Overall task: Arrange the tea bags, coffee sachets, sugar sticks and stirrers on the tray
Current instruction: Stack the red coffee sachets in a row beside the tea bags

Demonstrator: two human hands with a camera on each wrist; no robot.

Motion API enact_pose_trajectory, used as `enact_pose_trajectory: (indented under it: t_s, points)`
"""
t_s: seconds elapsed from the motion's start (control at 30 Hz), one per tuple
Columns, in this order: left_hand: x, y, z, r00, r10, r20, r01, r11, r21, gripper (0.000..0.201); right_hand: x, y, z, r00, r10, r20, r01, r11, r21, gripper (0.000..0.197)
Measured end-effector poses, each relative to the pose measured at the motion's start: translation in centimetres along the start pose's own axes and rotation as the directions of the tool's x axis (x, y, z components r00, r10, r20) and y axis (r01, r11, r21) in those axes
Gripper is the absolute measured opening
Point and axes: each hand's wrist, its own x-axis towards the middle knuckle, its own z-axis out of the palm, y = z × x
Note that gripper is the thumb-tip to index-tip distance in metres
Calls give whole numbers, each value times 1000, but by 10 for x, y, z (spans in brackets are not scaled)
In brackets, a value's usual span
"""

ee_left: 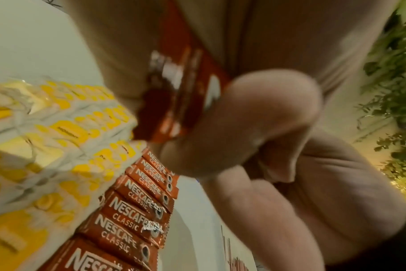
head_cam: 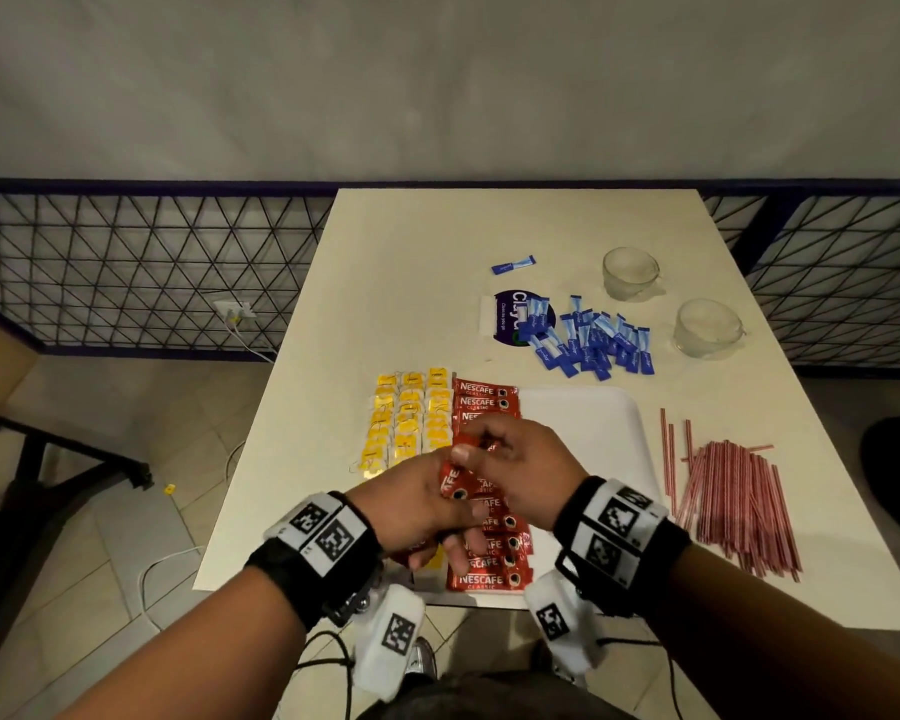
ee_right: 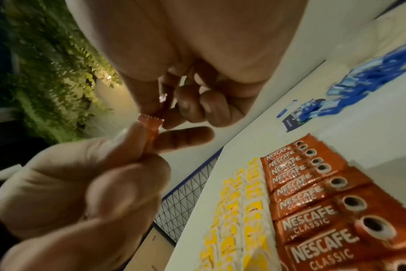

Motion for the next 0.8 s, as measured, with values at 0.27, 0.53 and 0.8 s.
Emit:
enact_pose_trajectory:
  t_s: [0.27, 0.53, 0.8]
  points:
    - [-7, -13, -14, 933, 32, -358, -123, 965, -233, 17, -5, 28, -20, 979, 203, -24, -193, 957, 216, 11]
    - [-8, -40, -14, 837, -43, -545, 48, 999, -5, 17, -21, 63, -27, 900, 434, 42, -436, 895, 96, 9]
    - [-31, -95, -49, 658, -147, -738, 314, 945, 92, 17, -39, 103, -15, 830, 557, 35, -549, 826, -126, 7]
